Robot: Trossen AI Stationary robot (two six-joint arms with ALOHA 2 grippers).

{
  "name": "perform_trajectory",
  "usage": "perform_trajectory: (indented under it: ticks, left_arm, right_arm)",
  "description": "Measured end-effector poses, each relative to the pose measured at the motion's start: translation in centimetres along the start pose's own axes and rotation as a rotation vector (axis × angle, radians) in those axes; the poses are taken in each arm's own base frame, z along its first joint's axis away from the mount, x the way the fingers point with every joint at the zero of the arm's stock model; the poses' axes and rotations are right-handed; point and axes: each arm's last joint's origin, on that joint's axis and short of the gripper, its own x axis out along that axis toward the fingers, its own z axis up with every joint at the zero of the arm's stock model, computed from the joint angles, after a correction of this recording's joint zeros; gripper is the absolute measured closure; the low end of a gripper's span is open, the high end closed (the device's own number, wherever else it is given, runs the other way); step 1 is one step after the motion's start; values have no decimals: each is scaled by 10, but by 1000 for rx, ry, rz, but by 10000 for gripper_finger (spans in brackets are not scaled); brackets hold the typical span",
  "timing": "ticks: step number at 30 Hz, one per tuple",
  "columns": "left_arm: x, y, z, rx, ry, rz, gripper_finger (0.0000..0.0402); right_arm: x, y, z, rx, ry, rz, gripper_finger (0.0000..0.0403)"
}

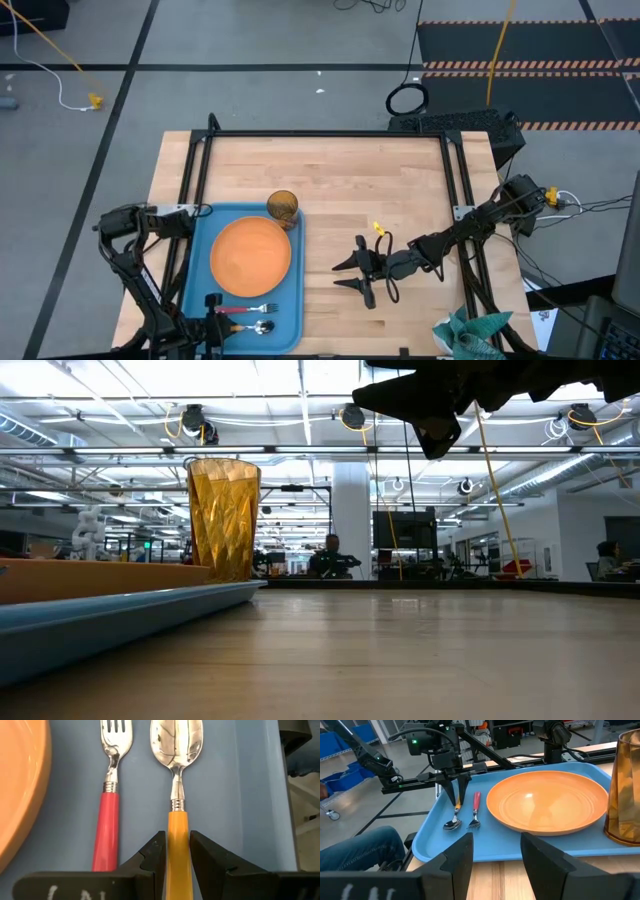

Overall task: Pick and place plate/cup/fork/spoon on tray
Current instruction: Put the yellow spoon on the blue tray

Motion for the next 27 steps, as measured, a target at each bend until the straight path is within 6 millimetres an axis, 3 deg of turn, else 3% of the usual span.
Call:
perform_trajectory:
  ticks: [27]
  left_arm:
    - [12,6,19,23,7,16,309]
  right_arm:
    - [0,0,0,0,0,1,245]
